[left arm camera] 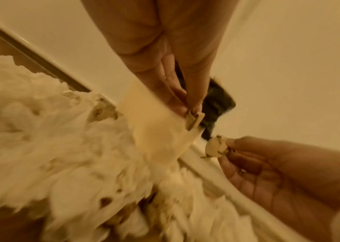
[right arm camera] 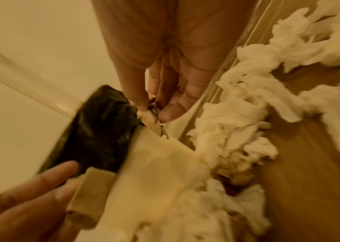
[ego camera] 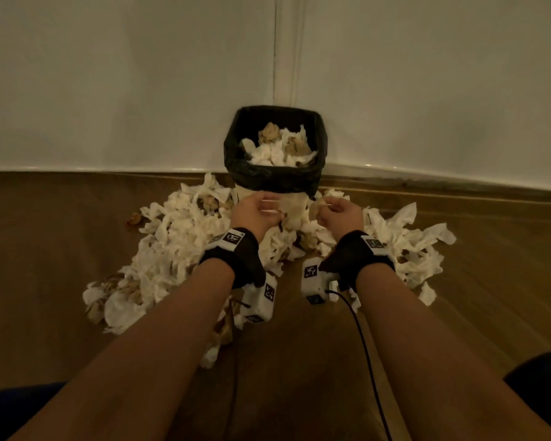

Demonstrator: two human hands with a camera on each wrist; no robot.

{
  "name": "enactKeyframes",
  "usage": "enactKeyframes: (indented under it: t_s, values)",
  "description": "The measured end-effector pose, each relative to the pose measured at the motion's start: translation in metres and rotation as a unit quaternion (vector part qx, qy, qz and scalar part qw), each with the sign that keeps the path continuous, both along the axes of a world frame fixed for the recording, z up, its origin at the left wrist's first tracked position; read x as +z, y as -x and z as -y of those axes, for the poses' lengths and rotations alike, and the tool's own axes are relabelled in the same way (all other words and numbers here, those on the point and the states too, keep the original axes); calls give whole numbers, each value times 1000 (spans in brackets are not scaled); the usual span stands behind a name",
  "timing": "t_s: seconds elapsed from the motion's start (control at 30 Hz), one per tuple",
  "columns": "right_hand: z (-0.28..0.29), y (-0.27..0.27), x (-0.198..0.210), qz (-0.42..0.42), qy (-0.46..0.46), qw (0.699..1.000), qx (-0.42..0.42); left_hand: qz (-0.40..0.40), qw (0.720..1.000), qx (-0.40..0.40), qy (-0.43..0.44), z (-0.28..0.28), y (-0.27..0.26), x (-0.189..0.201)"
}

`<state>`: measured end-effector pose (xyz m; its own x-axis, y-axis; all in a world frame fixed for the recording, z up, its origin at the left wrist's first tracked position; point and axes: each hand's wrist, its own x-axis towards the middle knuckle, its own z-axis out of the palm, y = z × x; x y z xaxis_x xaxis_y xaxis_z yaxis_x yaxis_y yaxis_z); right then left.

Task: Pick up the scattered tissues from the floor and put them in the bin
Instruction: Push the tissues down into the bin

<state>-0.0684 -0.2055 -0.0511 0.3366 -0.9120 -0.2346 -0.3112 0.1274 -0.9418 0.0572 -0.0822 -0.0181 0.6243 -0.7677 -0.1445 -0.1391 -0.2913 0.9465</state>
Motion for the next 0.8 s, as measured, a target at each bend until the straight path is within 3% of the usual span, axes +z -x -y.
enactKeyframes:
  t_s: [0.17, 0.37, 0.57, 0.8]
  values:
    - [7, -15, 50, 105, 67, 991, -44, -21, 989, 65, 131, 10, -21, 32]
    - [15, -37, 82, 130, 129, 981, -65, 62, 978, 104, 170, 30, -35, 53]
    - [20, -53, 84, -16, 215, 976, -30, 167, 974, 116, 96, 55, -52, 62]
    - [16, -55, 63, -246, 393, 878, 123, 240, 963, 120, 11, 73, -60, 58]
